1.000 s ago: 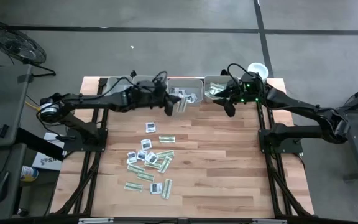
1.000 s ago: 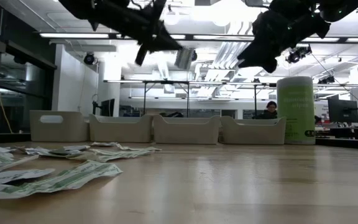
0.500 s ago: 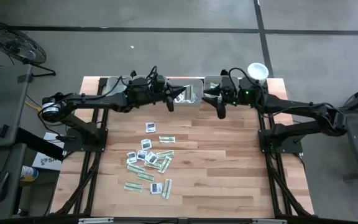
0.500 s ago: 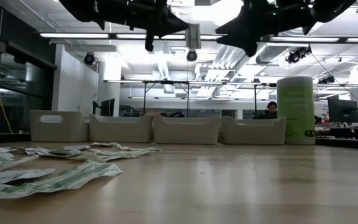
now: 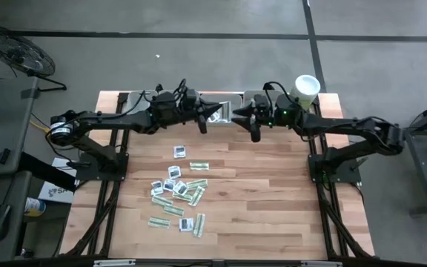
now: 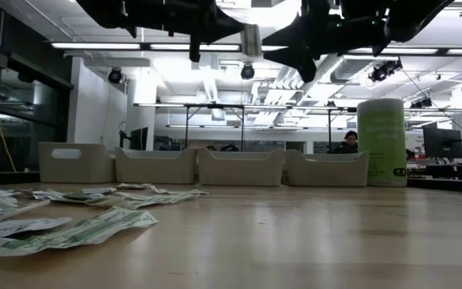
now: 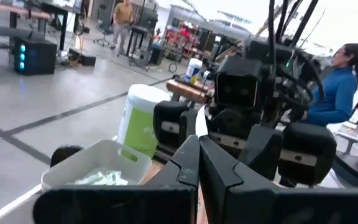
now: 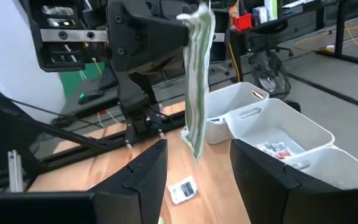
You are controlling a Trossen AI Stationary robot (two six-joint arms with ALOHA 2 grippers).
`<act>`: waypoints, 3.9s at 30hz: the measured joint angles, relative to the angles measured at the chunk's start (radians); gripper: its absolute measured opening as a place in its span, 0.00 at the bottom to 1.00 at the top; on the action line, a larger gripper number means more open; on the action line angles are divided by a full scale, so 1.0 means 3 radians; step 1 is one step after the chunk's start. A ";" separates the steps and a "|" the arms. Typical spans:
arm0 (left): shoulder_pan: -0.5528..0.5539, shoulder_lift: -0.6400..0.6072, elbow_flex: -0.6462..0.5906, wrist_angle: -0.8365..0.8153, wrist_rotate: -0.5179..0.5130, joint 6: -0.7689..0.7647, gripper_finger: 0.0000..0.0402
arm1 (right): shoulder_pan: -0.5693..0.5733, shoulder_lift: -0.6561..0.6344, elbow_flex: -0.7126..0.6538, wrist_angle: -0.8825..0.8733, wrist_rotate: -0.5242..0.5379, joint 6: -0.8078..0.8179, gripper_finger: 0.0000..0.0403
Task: Pick & Place First Aid Supplies
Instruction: Put the green bandage into the right gray bin, then put the gray towelette pack into the middle right gray bin
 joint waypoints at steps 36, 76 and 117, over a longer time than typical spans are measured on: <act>0.0000 -0.0004 0.0000 -0.0027 -0.0008 0.0009 0.02 | -0.0006 0.0413 0.0264 0.0063 -0.0073 0.0181 0.00; 0.0000 -0.0938 -0.0004 -0.2261 -0.1323 -0.0175 0.49 | -0.0723 0.0629 0.0262 -0.2250 0.1755 0.1930 0.00; -0.0001 -0.1279 -0.1150 -0.3501 -0.0457 -0.0845 0.49 | -0.0671 0.0146 0.0262 -0.1192 0.0471 0.1065 0.32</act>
